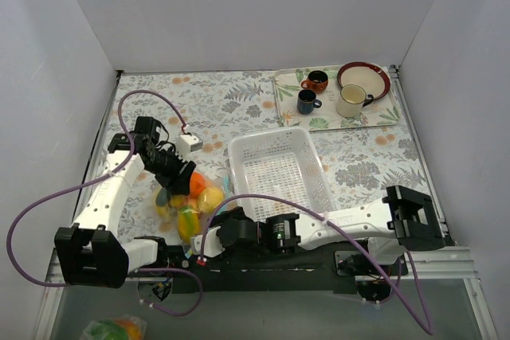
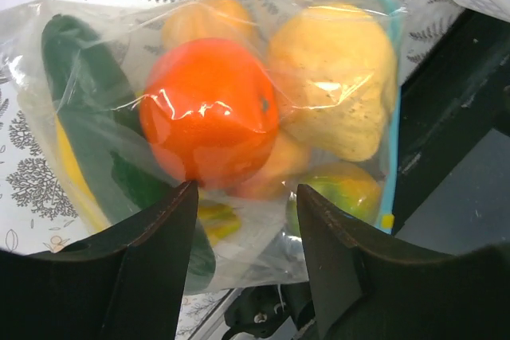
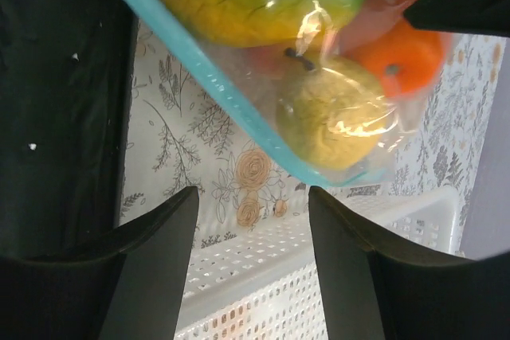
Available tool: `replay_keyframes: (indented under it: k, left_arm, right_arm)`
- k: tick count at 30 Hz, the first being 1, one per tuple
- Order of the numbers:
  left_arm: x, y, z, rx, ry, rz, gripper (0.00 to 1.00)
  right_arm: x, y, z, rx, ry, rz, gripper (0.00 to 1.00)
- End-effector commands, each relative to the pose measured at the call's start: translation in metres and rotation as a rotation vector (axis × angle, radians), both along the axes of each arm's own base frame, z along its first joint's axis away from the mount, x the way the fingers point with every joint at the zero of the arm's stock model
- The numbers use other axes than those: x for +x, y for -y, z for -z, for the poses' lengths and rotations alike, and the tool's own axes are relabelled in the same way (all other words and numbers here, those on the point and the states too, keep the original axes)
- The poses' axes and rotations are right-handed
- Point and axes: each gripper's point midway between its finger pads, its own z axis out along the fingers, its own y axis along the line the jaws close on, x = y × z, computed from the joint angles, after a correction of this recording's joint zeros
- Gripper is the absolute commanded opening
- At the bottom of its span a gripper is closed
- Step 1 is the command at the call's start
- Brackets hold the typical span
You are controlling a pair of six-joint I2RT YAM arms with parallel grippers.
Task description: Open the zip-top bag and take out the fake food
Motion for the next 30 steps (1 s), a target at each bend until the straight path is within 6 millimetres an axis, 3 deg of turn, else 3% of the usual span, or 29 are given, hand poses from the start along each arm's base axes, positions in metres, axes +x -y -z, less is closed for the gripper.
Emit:
replay_keyframes:
  k: [1, 7, 10, 17, 20, 22, 23, 24, 25, 26, 28, 30]
  left_arm:
    - [0.034, -0.002, 0.016, 0.018, 0.050, -0.074, 0.52]
    - [0.062, 0.001, 0.033, 0.019, 0.026, -0.099, 0.50]
    - [0.064, 0.002, 0.032, 0.014, 0.024, -0.085, 0.50]
    - [0.060, 0.000, 0.030, 0.023, 0.046, -0.057, 0.51]
    - [0.058, 0.000, 0.028, 0.020, 0.049, -0.051, 0.54]
    - [0.059, 0.002, 0.024, 0.014, 0.058, -0.047, 0.57]
    - [0.058, 0.001, 0.024, 0.016, 0.068, -0.024, 0.64]
    - [0.060, 0.002, 0.021, 0.014, 0.080, -0.021, 0.67]
    - [0.063, 0.003, 0.015, 0.004, 0.095, -0.018, 0.71]
    - [0.067, 0.004, 0.011, 0.000, 0.117, -0.021, 0.84]
    - [0.080, 0.004, -0.007, -0.009, 0.198, -0.038, 0.96]
    - [0.102, 0.004, -0.030, -0.042, 0.301, -0.101, 0.98]
  right_arm:
    - [0.018, -0.010, 0.000, 0.030, 0.098, 0.048, 0.66]
    - [0.033, -0.030, -0.007, 0.102, 0.230, 0.067, 0.67]
    - [0.036, -0.045, -0.014, 0.144, 0.269, 0.063, 0.73]
    - [0.039, -0.080, -0.012, 0.169, 0.254, 0.022, 0.74]
    - [0.045, -0.085, -0.008, 0.170, 0.216, 0.030, 0.75]
    - [0.049, -0.090, -0.014, 0.179, 0.204, 0.031, 0.51]
    - [0.056, -0.090, -0.012, 0.170, 0.189, 0.042, 0.36]
    - [0.059, -0.093, -0.019, 0.187, 0.184, 0.050, 0.03]
    - [0.067, -0.093, -0.022, 0.197, 0.177, 0.069, 0.01]
    - [0.069, -0.093, -0.025, 0.198, 0.166, 0.065, 0.01]
    - [0.080, -0.096, -0.040, 0.237, 0.150, 0.093, 0.01]
    - [0.086, -0.095, -0.054, 0.260, 0.112, 0.112, 0.01]
